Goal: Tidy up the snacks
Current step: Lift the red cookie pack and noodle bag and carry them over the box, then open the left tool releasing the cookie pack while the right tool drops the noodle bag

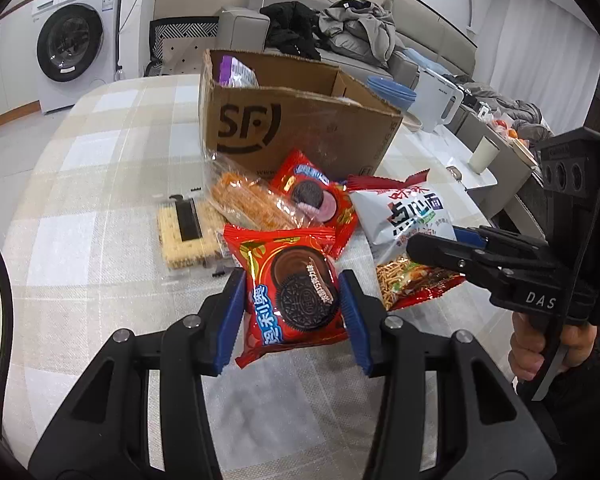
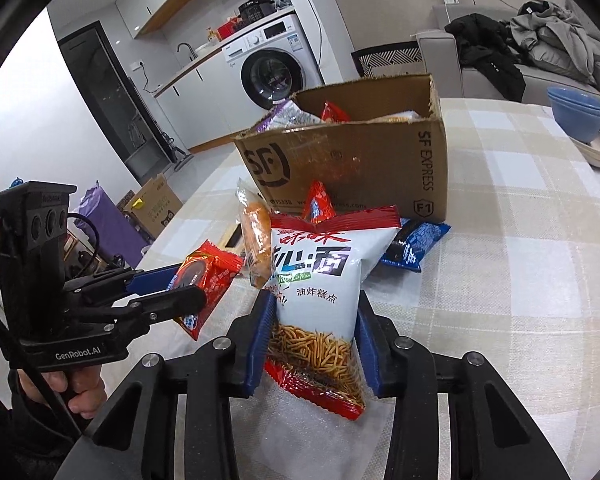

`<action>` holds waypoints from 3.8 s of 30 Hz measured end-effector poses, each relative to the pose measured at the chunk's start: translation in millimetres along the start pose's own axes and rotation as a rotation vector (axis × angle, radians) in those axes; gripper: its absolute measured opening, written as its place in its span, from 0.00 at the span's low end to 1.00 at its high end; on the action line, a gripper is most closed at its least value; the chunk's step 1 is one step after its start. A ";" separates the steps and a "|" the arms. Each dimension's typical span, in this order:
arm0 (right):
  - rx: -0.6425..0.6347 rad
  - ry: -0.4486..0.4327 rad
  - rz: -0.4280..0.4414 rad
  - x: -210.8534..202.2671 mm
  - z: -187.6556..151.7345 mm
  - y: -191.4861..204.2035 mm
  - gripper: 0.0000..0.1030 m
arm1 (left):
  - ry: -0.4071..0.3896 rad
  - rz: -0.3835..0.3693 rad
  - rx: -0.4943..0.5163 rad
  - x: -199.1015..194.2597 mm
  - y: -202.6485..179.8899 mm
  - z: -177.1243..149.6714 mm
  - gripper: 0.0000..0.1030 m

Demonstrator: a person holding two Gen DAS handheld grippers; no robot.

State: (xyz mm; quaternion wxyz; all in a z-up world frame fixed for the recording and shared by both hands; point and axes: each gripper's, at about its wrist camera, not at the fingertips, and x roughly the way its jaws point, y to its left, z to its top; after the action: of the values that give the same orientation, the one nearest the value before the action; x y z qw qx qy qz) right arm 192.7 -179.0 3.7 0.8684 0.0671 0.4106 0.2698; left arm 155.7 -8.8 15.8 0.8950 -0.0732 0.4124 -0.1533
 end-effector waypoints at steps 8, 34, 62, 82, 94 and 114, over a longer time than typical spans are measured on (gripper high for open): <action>-0.011 -0.076 0.008 -22.0 6.6 4.6 0.38 | -0.047 0.006 0.014 -20.7 -3.9 14.8 0.42; -0.065 -0.244 -0.006 -68.5 66.2 22.7 0.38 | -0.151 0.068 0.058 -45.2 -19.1 81.4 0.42; -0.065 -0.292 -0.051 -66.6 111.3 18.6 0.38 | -0.173 0.112 0.047 -22.0 -4.0 134.7 0.42; -0.045 -0.256 -0.087 -36.8 130.3 4.0 0.38 | -0.166 0.118 0.040 8.0 11.4 168.4 0.42; -0.048 -0.220 -0.107 -13.4 140.8 -5.6 0.38 | -0.156 0.109 0.031 50.4 13.8 196.1 0.42; -0.063 -0.119 -0.197 44.5 156.5 -13.2 0.38 | -0.136 0.136 0.058 114.2 8.2 211.0 0.42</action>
State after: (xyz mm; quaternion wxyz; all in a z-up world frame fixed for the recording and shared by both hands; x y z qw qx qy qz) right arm 338.4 -150.4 71.3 0.9151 0.0150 0.3545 0.1916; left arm 388.0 -38.4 68.9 0.9310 -0.0292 0.3502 -0.0988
